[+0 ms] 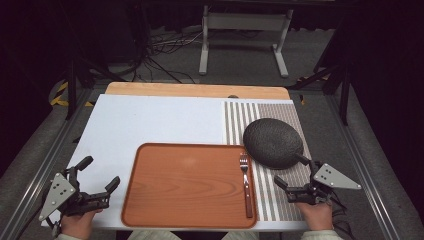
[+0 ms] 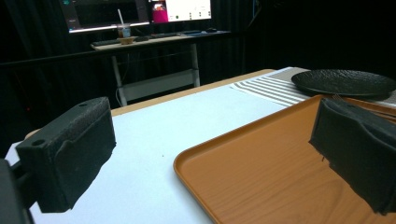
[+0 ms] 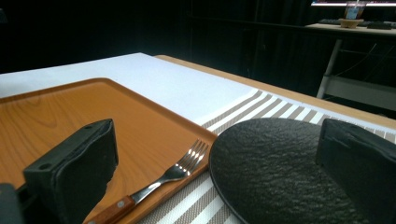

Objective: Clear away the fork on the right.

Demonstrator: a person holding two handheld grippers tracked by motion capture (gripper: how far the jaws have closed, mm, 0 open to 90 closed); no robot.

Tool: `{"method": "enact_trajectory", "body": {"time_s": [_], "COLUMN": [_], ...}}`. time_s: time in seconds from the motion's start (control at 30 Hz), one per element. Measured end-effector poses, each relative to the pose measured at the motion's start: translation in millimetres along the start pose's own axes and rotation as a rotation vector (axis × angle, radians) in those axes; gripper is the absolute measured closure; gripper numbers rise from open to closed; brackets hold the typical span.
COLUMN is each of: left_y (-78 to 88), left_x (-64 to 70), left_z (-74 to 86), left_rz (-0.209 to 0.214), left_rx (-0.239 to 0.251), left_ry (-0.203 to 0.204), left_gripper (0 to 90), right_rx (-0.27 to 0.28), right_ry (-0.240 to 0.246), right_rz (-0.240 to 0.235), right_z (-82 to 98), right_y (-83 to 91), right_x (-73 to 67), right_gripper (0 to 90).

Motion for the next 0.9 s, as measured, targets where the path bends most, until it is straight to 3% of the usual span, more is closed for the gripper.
{"method": "enact_trajectory", "body": {"time_s": [0.2,0.5,0.9], "left_y": [-0.7,-1.5,-2.5], "left_x": [-1.6,-6.8,-9.9], "left_z": [1.1,4.0,5.8], "left_rz": [0.003,0.000,-0.002], "left_rx": [0.000,-0.005,-0.007], "left_ry": [0.004,0.012,0.041], "left_gripper": [0.7,0.6,0.6], "right_rx": [-0.008,-0.059,-0.039], "right_ry": [-0.011,-0.066,-0.059], "right_rz": [-0.011,0.026,0.042], "right_z": [15.1,36.6,31.7], "right_y": [-2.9,-9.4,-7.3], "right_x": [-1.2,6.1,7.5], "right_gripper": [0.0,0.0,0.0]}}
Point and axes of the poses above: each handheld gripper's, and its own axes: y roughly backward along the jaws, z roughly out of its underside, x roughly to its right, the point moved 5 cm from there along -y, roughly forward along the jaws, and after that the axes turned 11 degrees about -z, right-handed, at the moved point
